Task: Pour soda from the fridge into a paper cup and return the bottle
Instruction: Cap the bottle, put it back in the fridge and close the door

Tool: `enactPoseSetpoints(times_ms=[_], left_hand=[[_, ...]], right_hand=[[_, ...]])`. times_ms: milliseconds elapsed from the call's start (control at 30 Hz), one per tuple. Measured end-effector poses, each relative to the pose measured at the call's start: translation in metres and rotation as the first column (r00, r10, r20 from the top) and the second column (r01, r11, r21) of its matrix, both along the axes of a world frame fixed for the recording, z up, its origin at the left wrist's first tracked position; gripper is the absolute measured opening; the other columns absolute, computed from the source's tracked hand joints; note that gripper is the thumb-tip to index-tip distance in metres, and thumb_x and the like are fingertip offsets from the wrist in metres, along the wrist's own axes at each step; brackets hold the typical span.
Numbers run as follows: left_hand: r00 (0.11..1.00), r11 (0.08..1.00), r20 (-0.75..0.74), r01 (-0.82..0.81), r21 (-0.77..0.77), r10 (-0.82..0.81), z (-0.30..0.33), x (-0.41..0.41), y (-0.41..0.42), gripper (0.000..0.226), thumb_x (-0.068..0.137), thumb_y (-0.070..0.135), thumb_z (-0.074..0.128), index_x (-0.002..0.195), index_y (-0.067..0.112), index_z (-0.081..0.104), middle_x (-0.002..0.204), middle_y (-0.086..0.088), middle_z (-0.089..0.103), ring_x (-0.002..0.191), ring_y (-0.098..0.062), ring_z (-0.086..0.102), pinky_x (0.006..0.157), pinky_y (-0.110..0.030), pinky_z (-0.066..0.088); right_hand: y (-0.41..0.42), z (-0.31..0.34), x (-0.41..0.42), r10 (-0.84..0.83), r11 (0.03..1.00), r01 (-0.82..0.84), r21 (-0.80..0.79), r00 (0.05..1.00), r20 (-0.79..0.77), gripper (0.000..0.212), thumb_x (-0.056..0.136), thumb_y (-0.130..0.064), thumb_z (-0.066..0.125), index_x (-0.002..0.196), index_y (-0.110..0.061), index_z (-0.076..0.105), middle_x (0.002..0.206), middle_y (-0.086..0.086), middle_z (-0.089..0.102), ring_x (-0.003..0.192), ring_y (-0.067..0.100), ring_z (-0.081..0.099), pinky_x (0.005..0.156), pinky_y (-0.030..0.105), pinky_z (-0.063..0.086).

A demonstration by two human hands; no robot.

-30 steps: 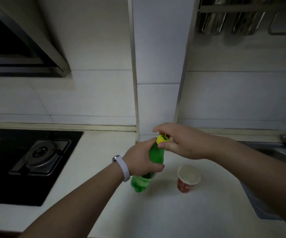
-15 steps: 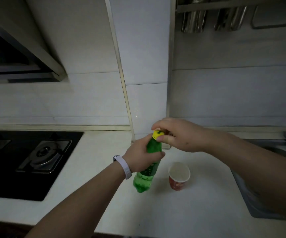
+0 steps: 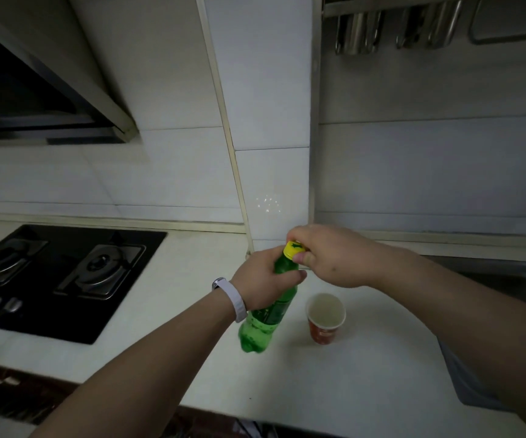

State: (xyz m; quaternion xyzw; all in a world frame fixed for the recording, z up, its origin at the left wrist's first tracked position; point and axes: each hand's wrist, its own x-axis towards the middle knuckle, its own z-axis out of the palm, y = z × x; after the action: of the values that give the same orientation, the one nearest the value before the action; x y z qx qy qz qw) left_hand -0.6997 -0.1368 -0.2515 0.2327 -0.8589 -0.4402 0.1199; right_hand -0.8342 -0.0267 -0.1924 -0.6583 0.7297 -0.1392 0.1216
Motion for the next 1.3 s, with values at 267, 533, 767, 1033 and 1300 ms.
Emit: enactPoseSetpoints(times_ms=[267, 533, 767, 1033, 1300], left_hand=[[0.996, 0.995, -0.062, -0.055, 0.087, 0.061, 0.002, -0.001, 0.006, 0.009, 0.078, 0.045, 0.066, 0.087, 0.044, 0.067, 0.083, 0.011, 0.072, 0.082, -0.011, 0.068, 0.079, -0.04, 0.057], [0.919, 0.915, -0.229, -0.239, 0.326, 0.322, 0.024, 0.014, 0.007, 0.01, 0.087, 0.021, 0.069, 0.086, 0.011, 0.072, 0.089, -0.008, 0.075, 0.083, -0.016, 0.069, 0.082, -0.033, 0.055], [0.841, 0.866, -0.246, -0.413, 0.283, 0.481, 0.034, 0.055, 0.012, 0.011, 0.087, 0.023, 0.072, 0.091, 0.012, 0.074, 0.096, -0.015, 0.074, 0.095, -0.03, 0.069, 0.087, -0.039, 0.055], [0.619, 0.692, -0.309, -0.648, 0.319, 0.722, 0.042, 0.13, 0.015, 0.01, 0.09, 0.026, 0.069, 0.098, 0.022, 0.075, 0.088, -0.001, 0.076, 0.086, -0.009, 0.071, 0.081, -0.031, 0.052], [0.514, 0.574, -0.279, -0.79, 0.215, 0.811, 0.048, 0.225, 0.016, 0.012, 0.091, 0.034, 0.067, 0.096, 0.027, 0.075, 0.093, 0.002, 0.076, 0.091, -0.016, 0.07, 0.083, -0.036, 0.054]], right_hand=[[0.002, -0.018, -0.007, 0.027, 0.993, -0.008, -0.114, 0.985, 0.168, 0.02, 0.093, -0.043, 0.052, 0.112, -0.037, 0.049, 0.103, -0.013, 0.055, 0.09, 0.005, 0.052, 0.077, 0.032, 0.048], [0.019, -0.027, -0.019, 0.061, 0.983, -0.051, -0.178, 0.997, 0.049, 0.055, 0.092, -0.056, 0.047, 0.142, -0.036, 0.036, 0.143, -0.01, 0.038, 0.129, 0.008, 0.033, 0.105, 0.034, 0.034], [0.012, -0.039, -0.005, 0.173, 0.969, -0.175, -0.174, 0.985, -0.027, 0.057, 0.091, -0.058, 0.045, 0.143, -0.035, 0.036, 0.149, -0.011, 0.032, 0.133, 0.007, 0.027, 0.106, 0.032, 0.03], [-0.016, -0.042, 0.036, 0.325, 0.928, -0.327, -0.181, 0.945, -0.038, 0.056, 0.092, -0.052, 0.047, 0.144, -0.037, 0.034, 0.152, -0.012, 0.028, 0.137, 0.008, 0.023, 0.111, 0.033, 0.025], [-0.059, -0.04, 0.113, 0.491, 0.847, -0.499, -0.185, 0.867, -0.092, 0.055, 0.091, -0.053, 0.046, 0.143, -0.036, 0.037, 0.152, -0.011, 0.029, 0.138, 0.008, 0.022, 0.11, 0.031, 0.022]])
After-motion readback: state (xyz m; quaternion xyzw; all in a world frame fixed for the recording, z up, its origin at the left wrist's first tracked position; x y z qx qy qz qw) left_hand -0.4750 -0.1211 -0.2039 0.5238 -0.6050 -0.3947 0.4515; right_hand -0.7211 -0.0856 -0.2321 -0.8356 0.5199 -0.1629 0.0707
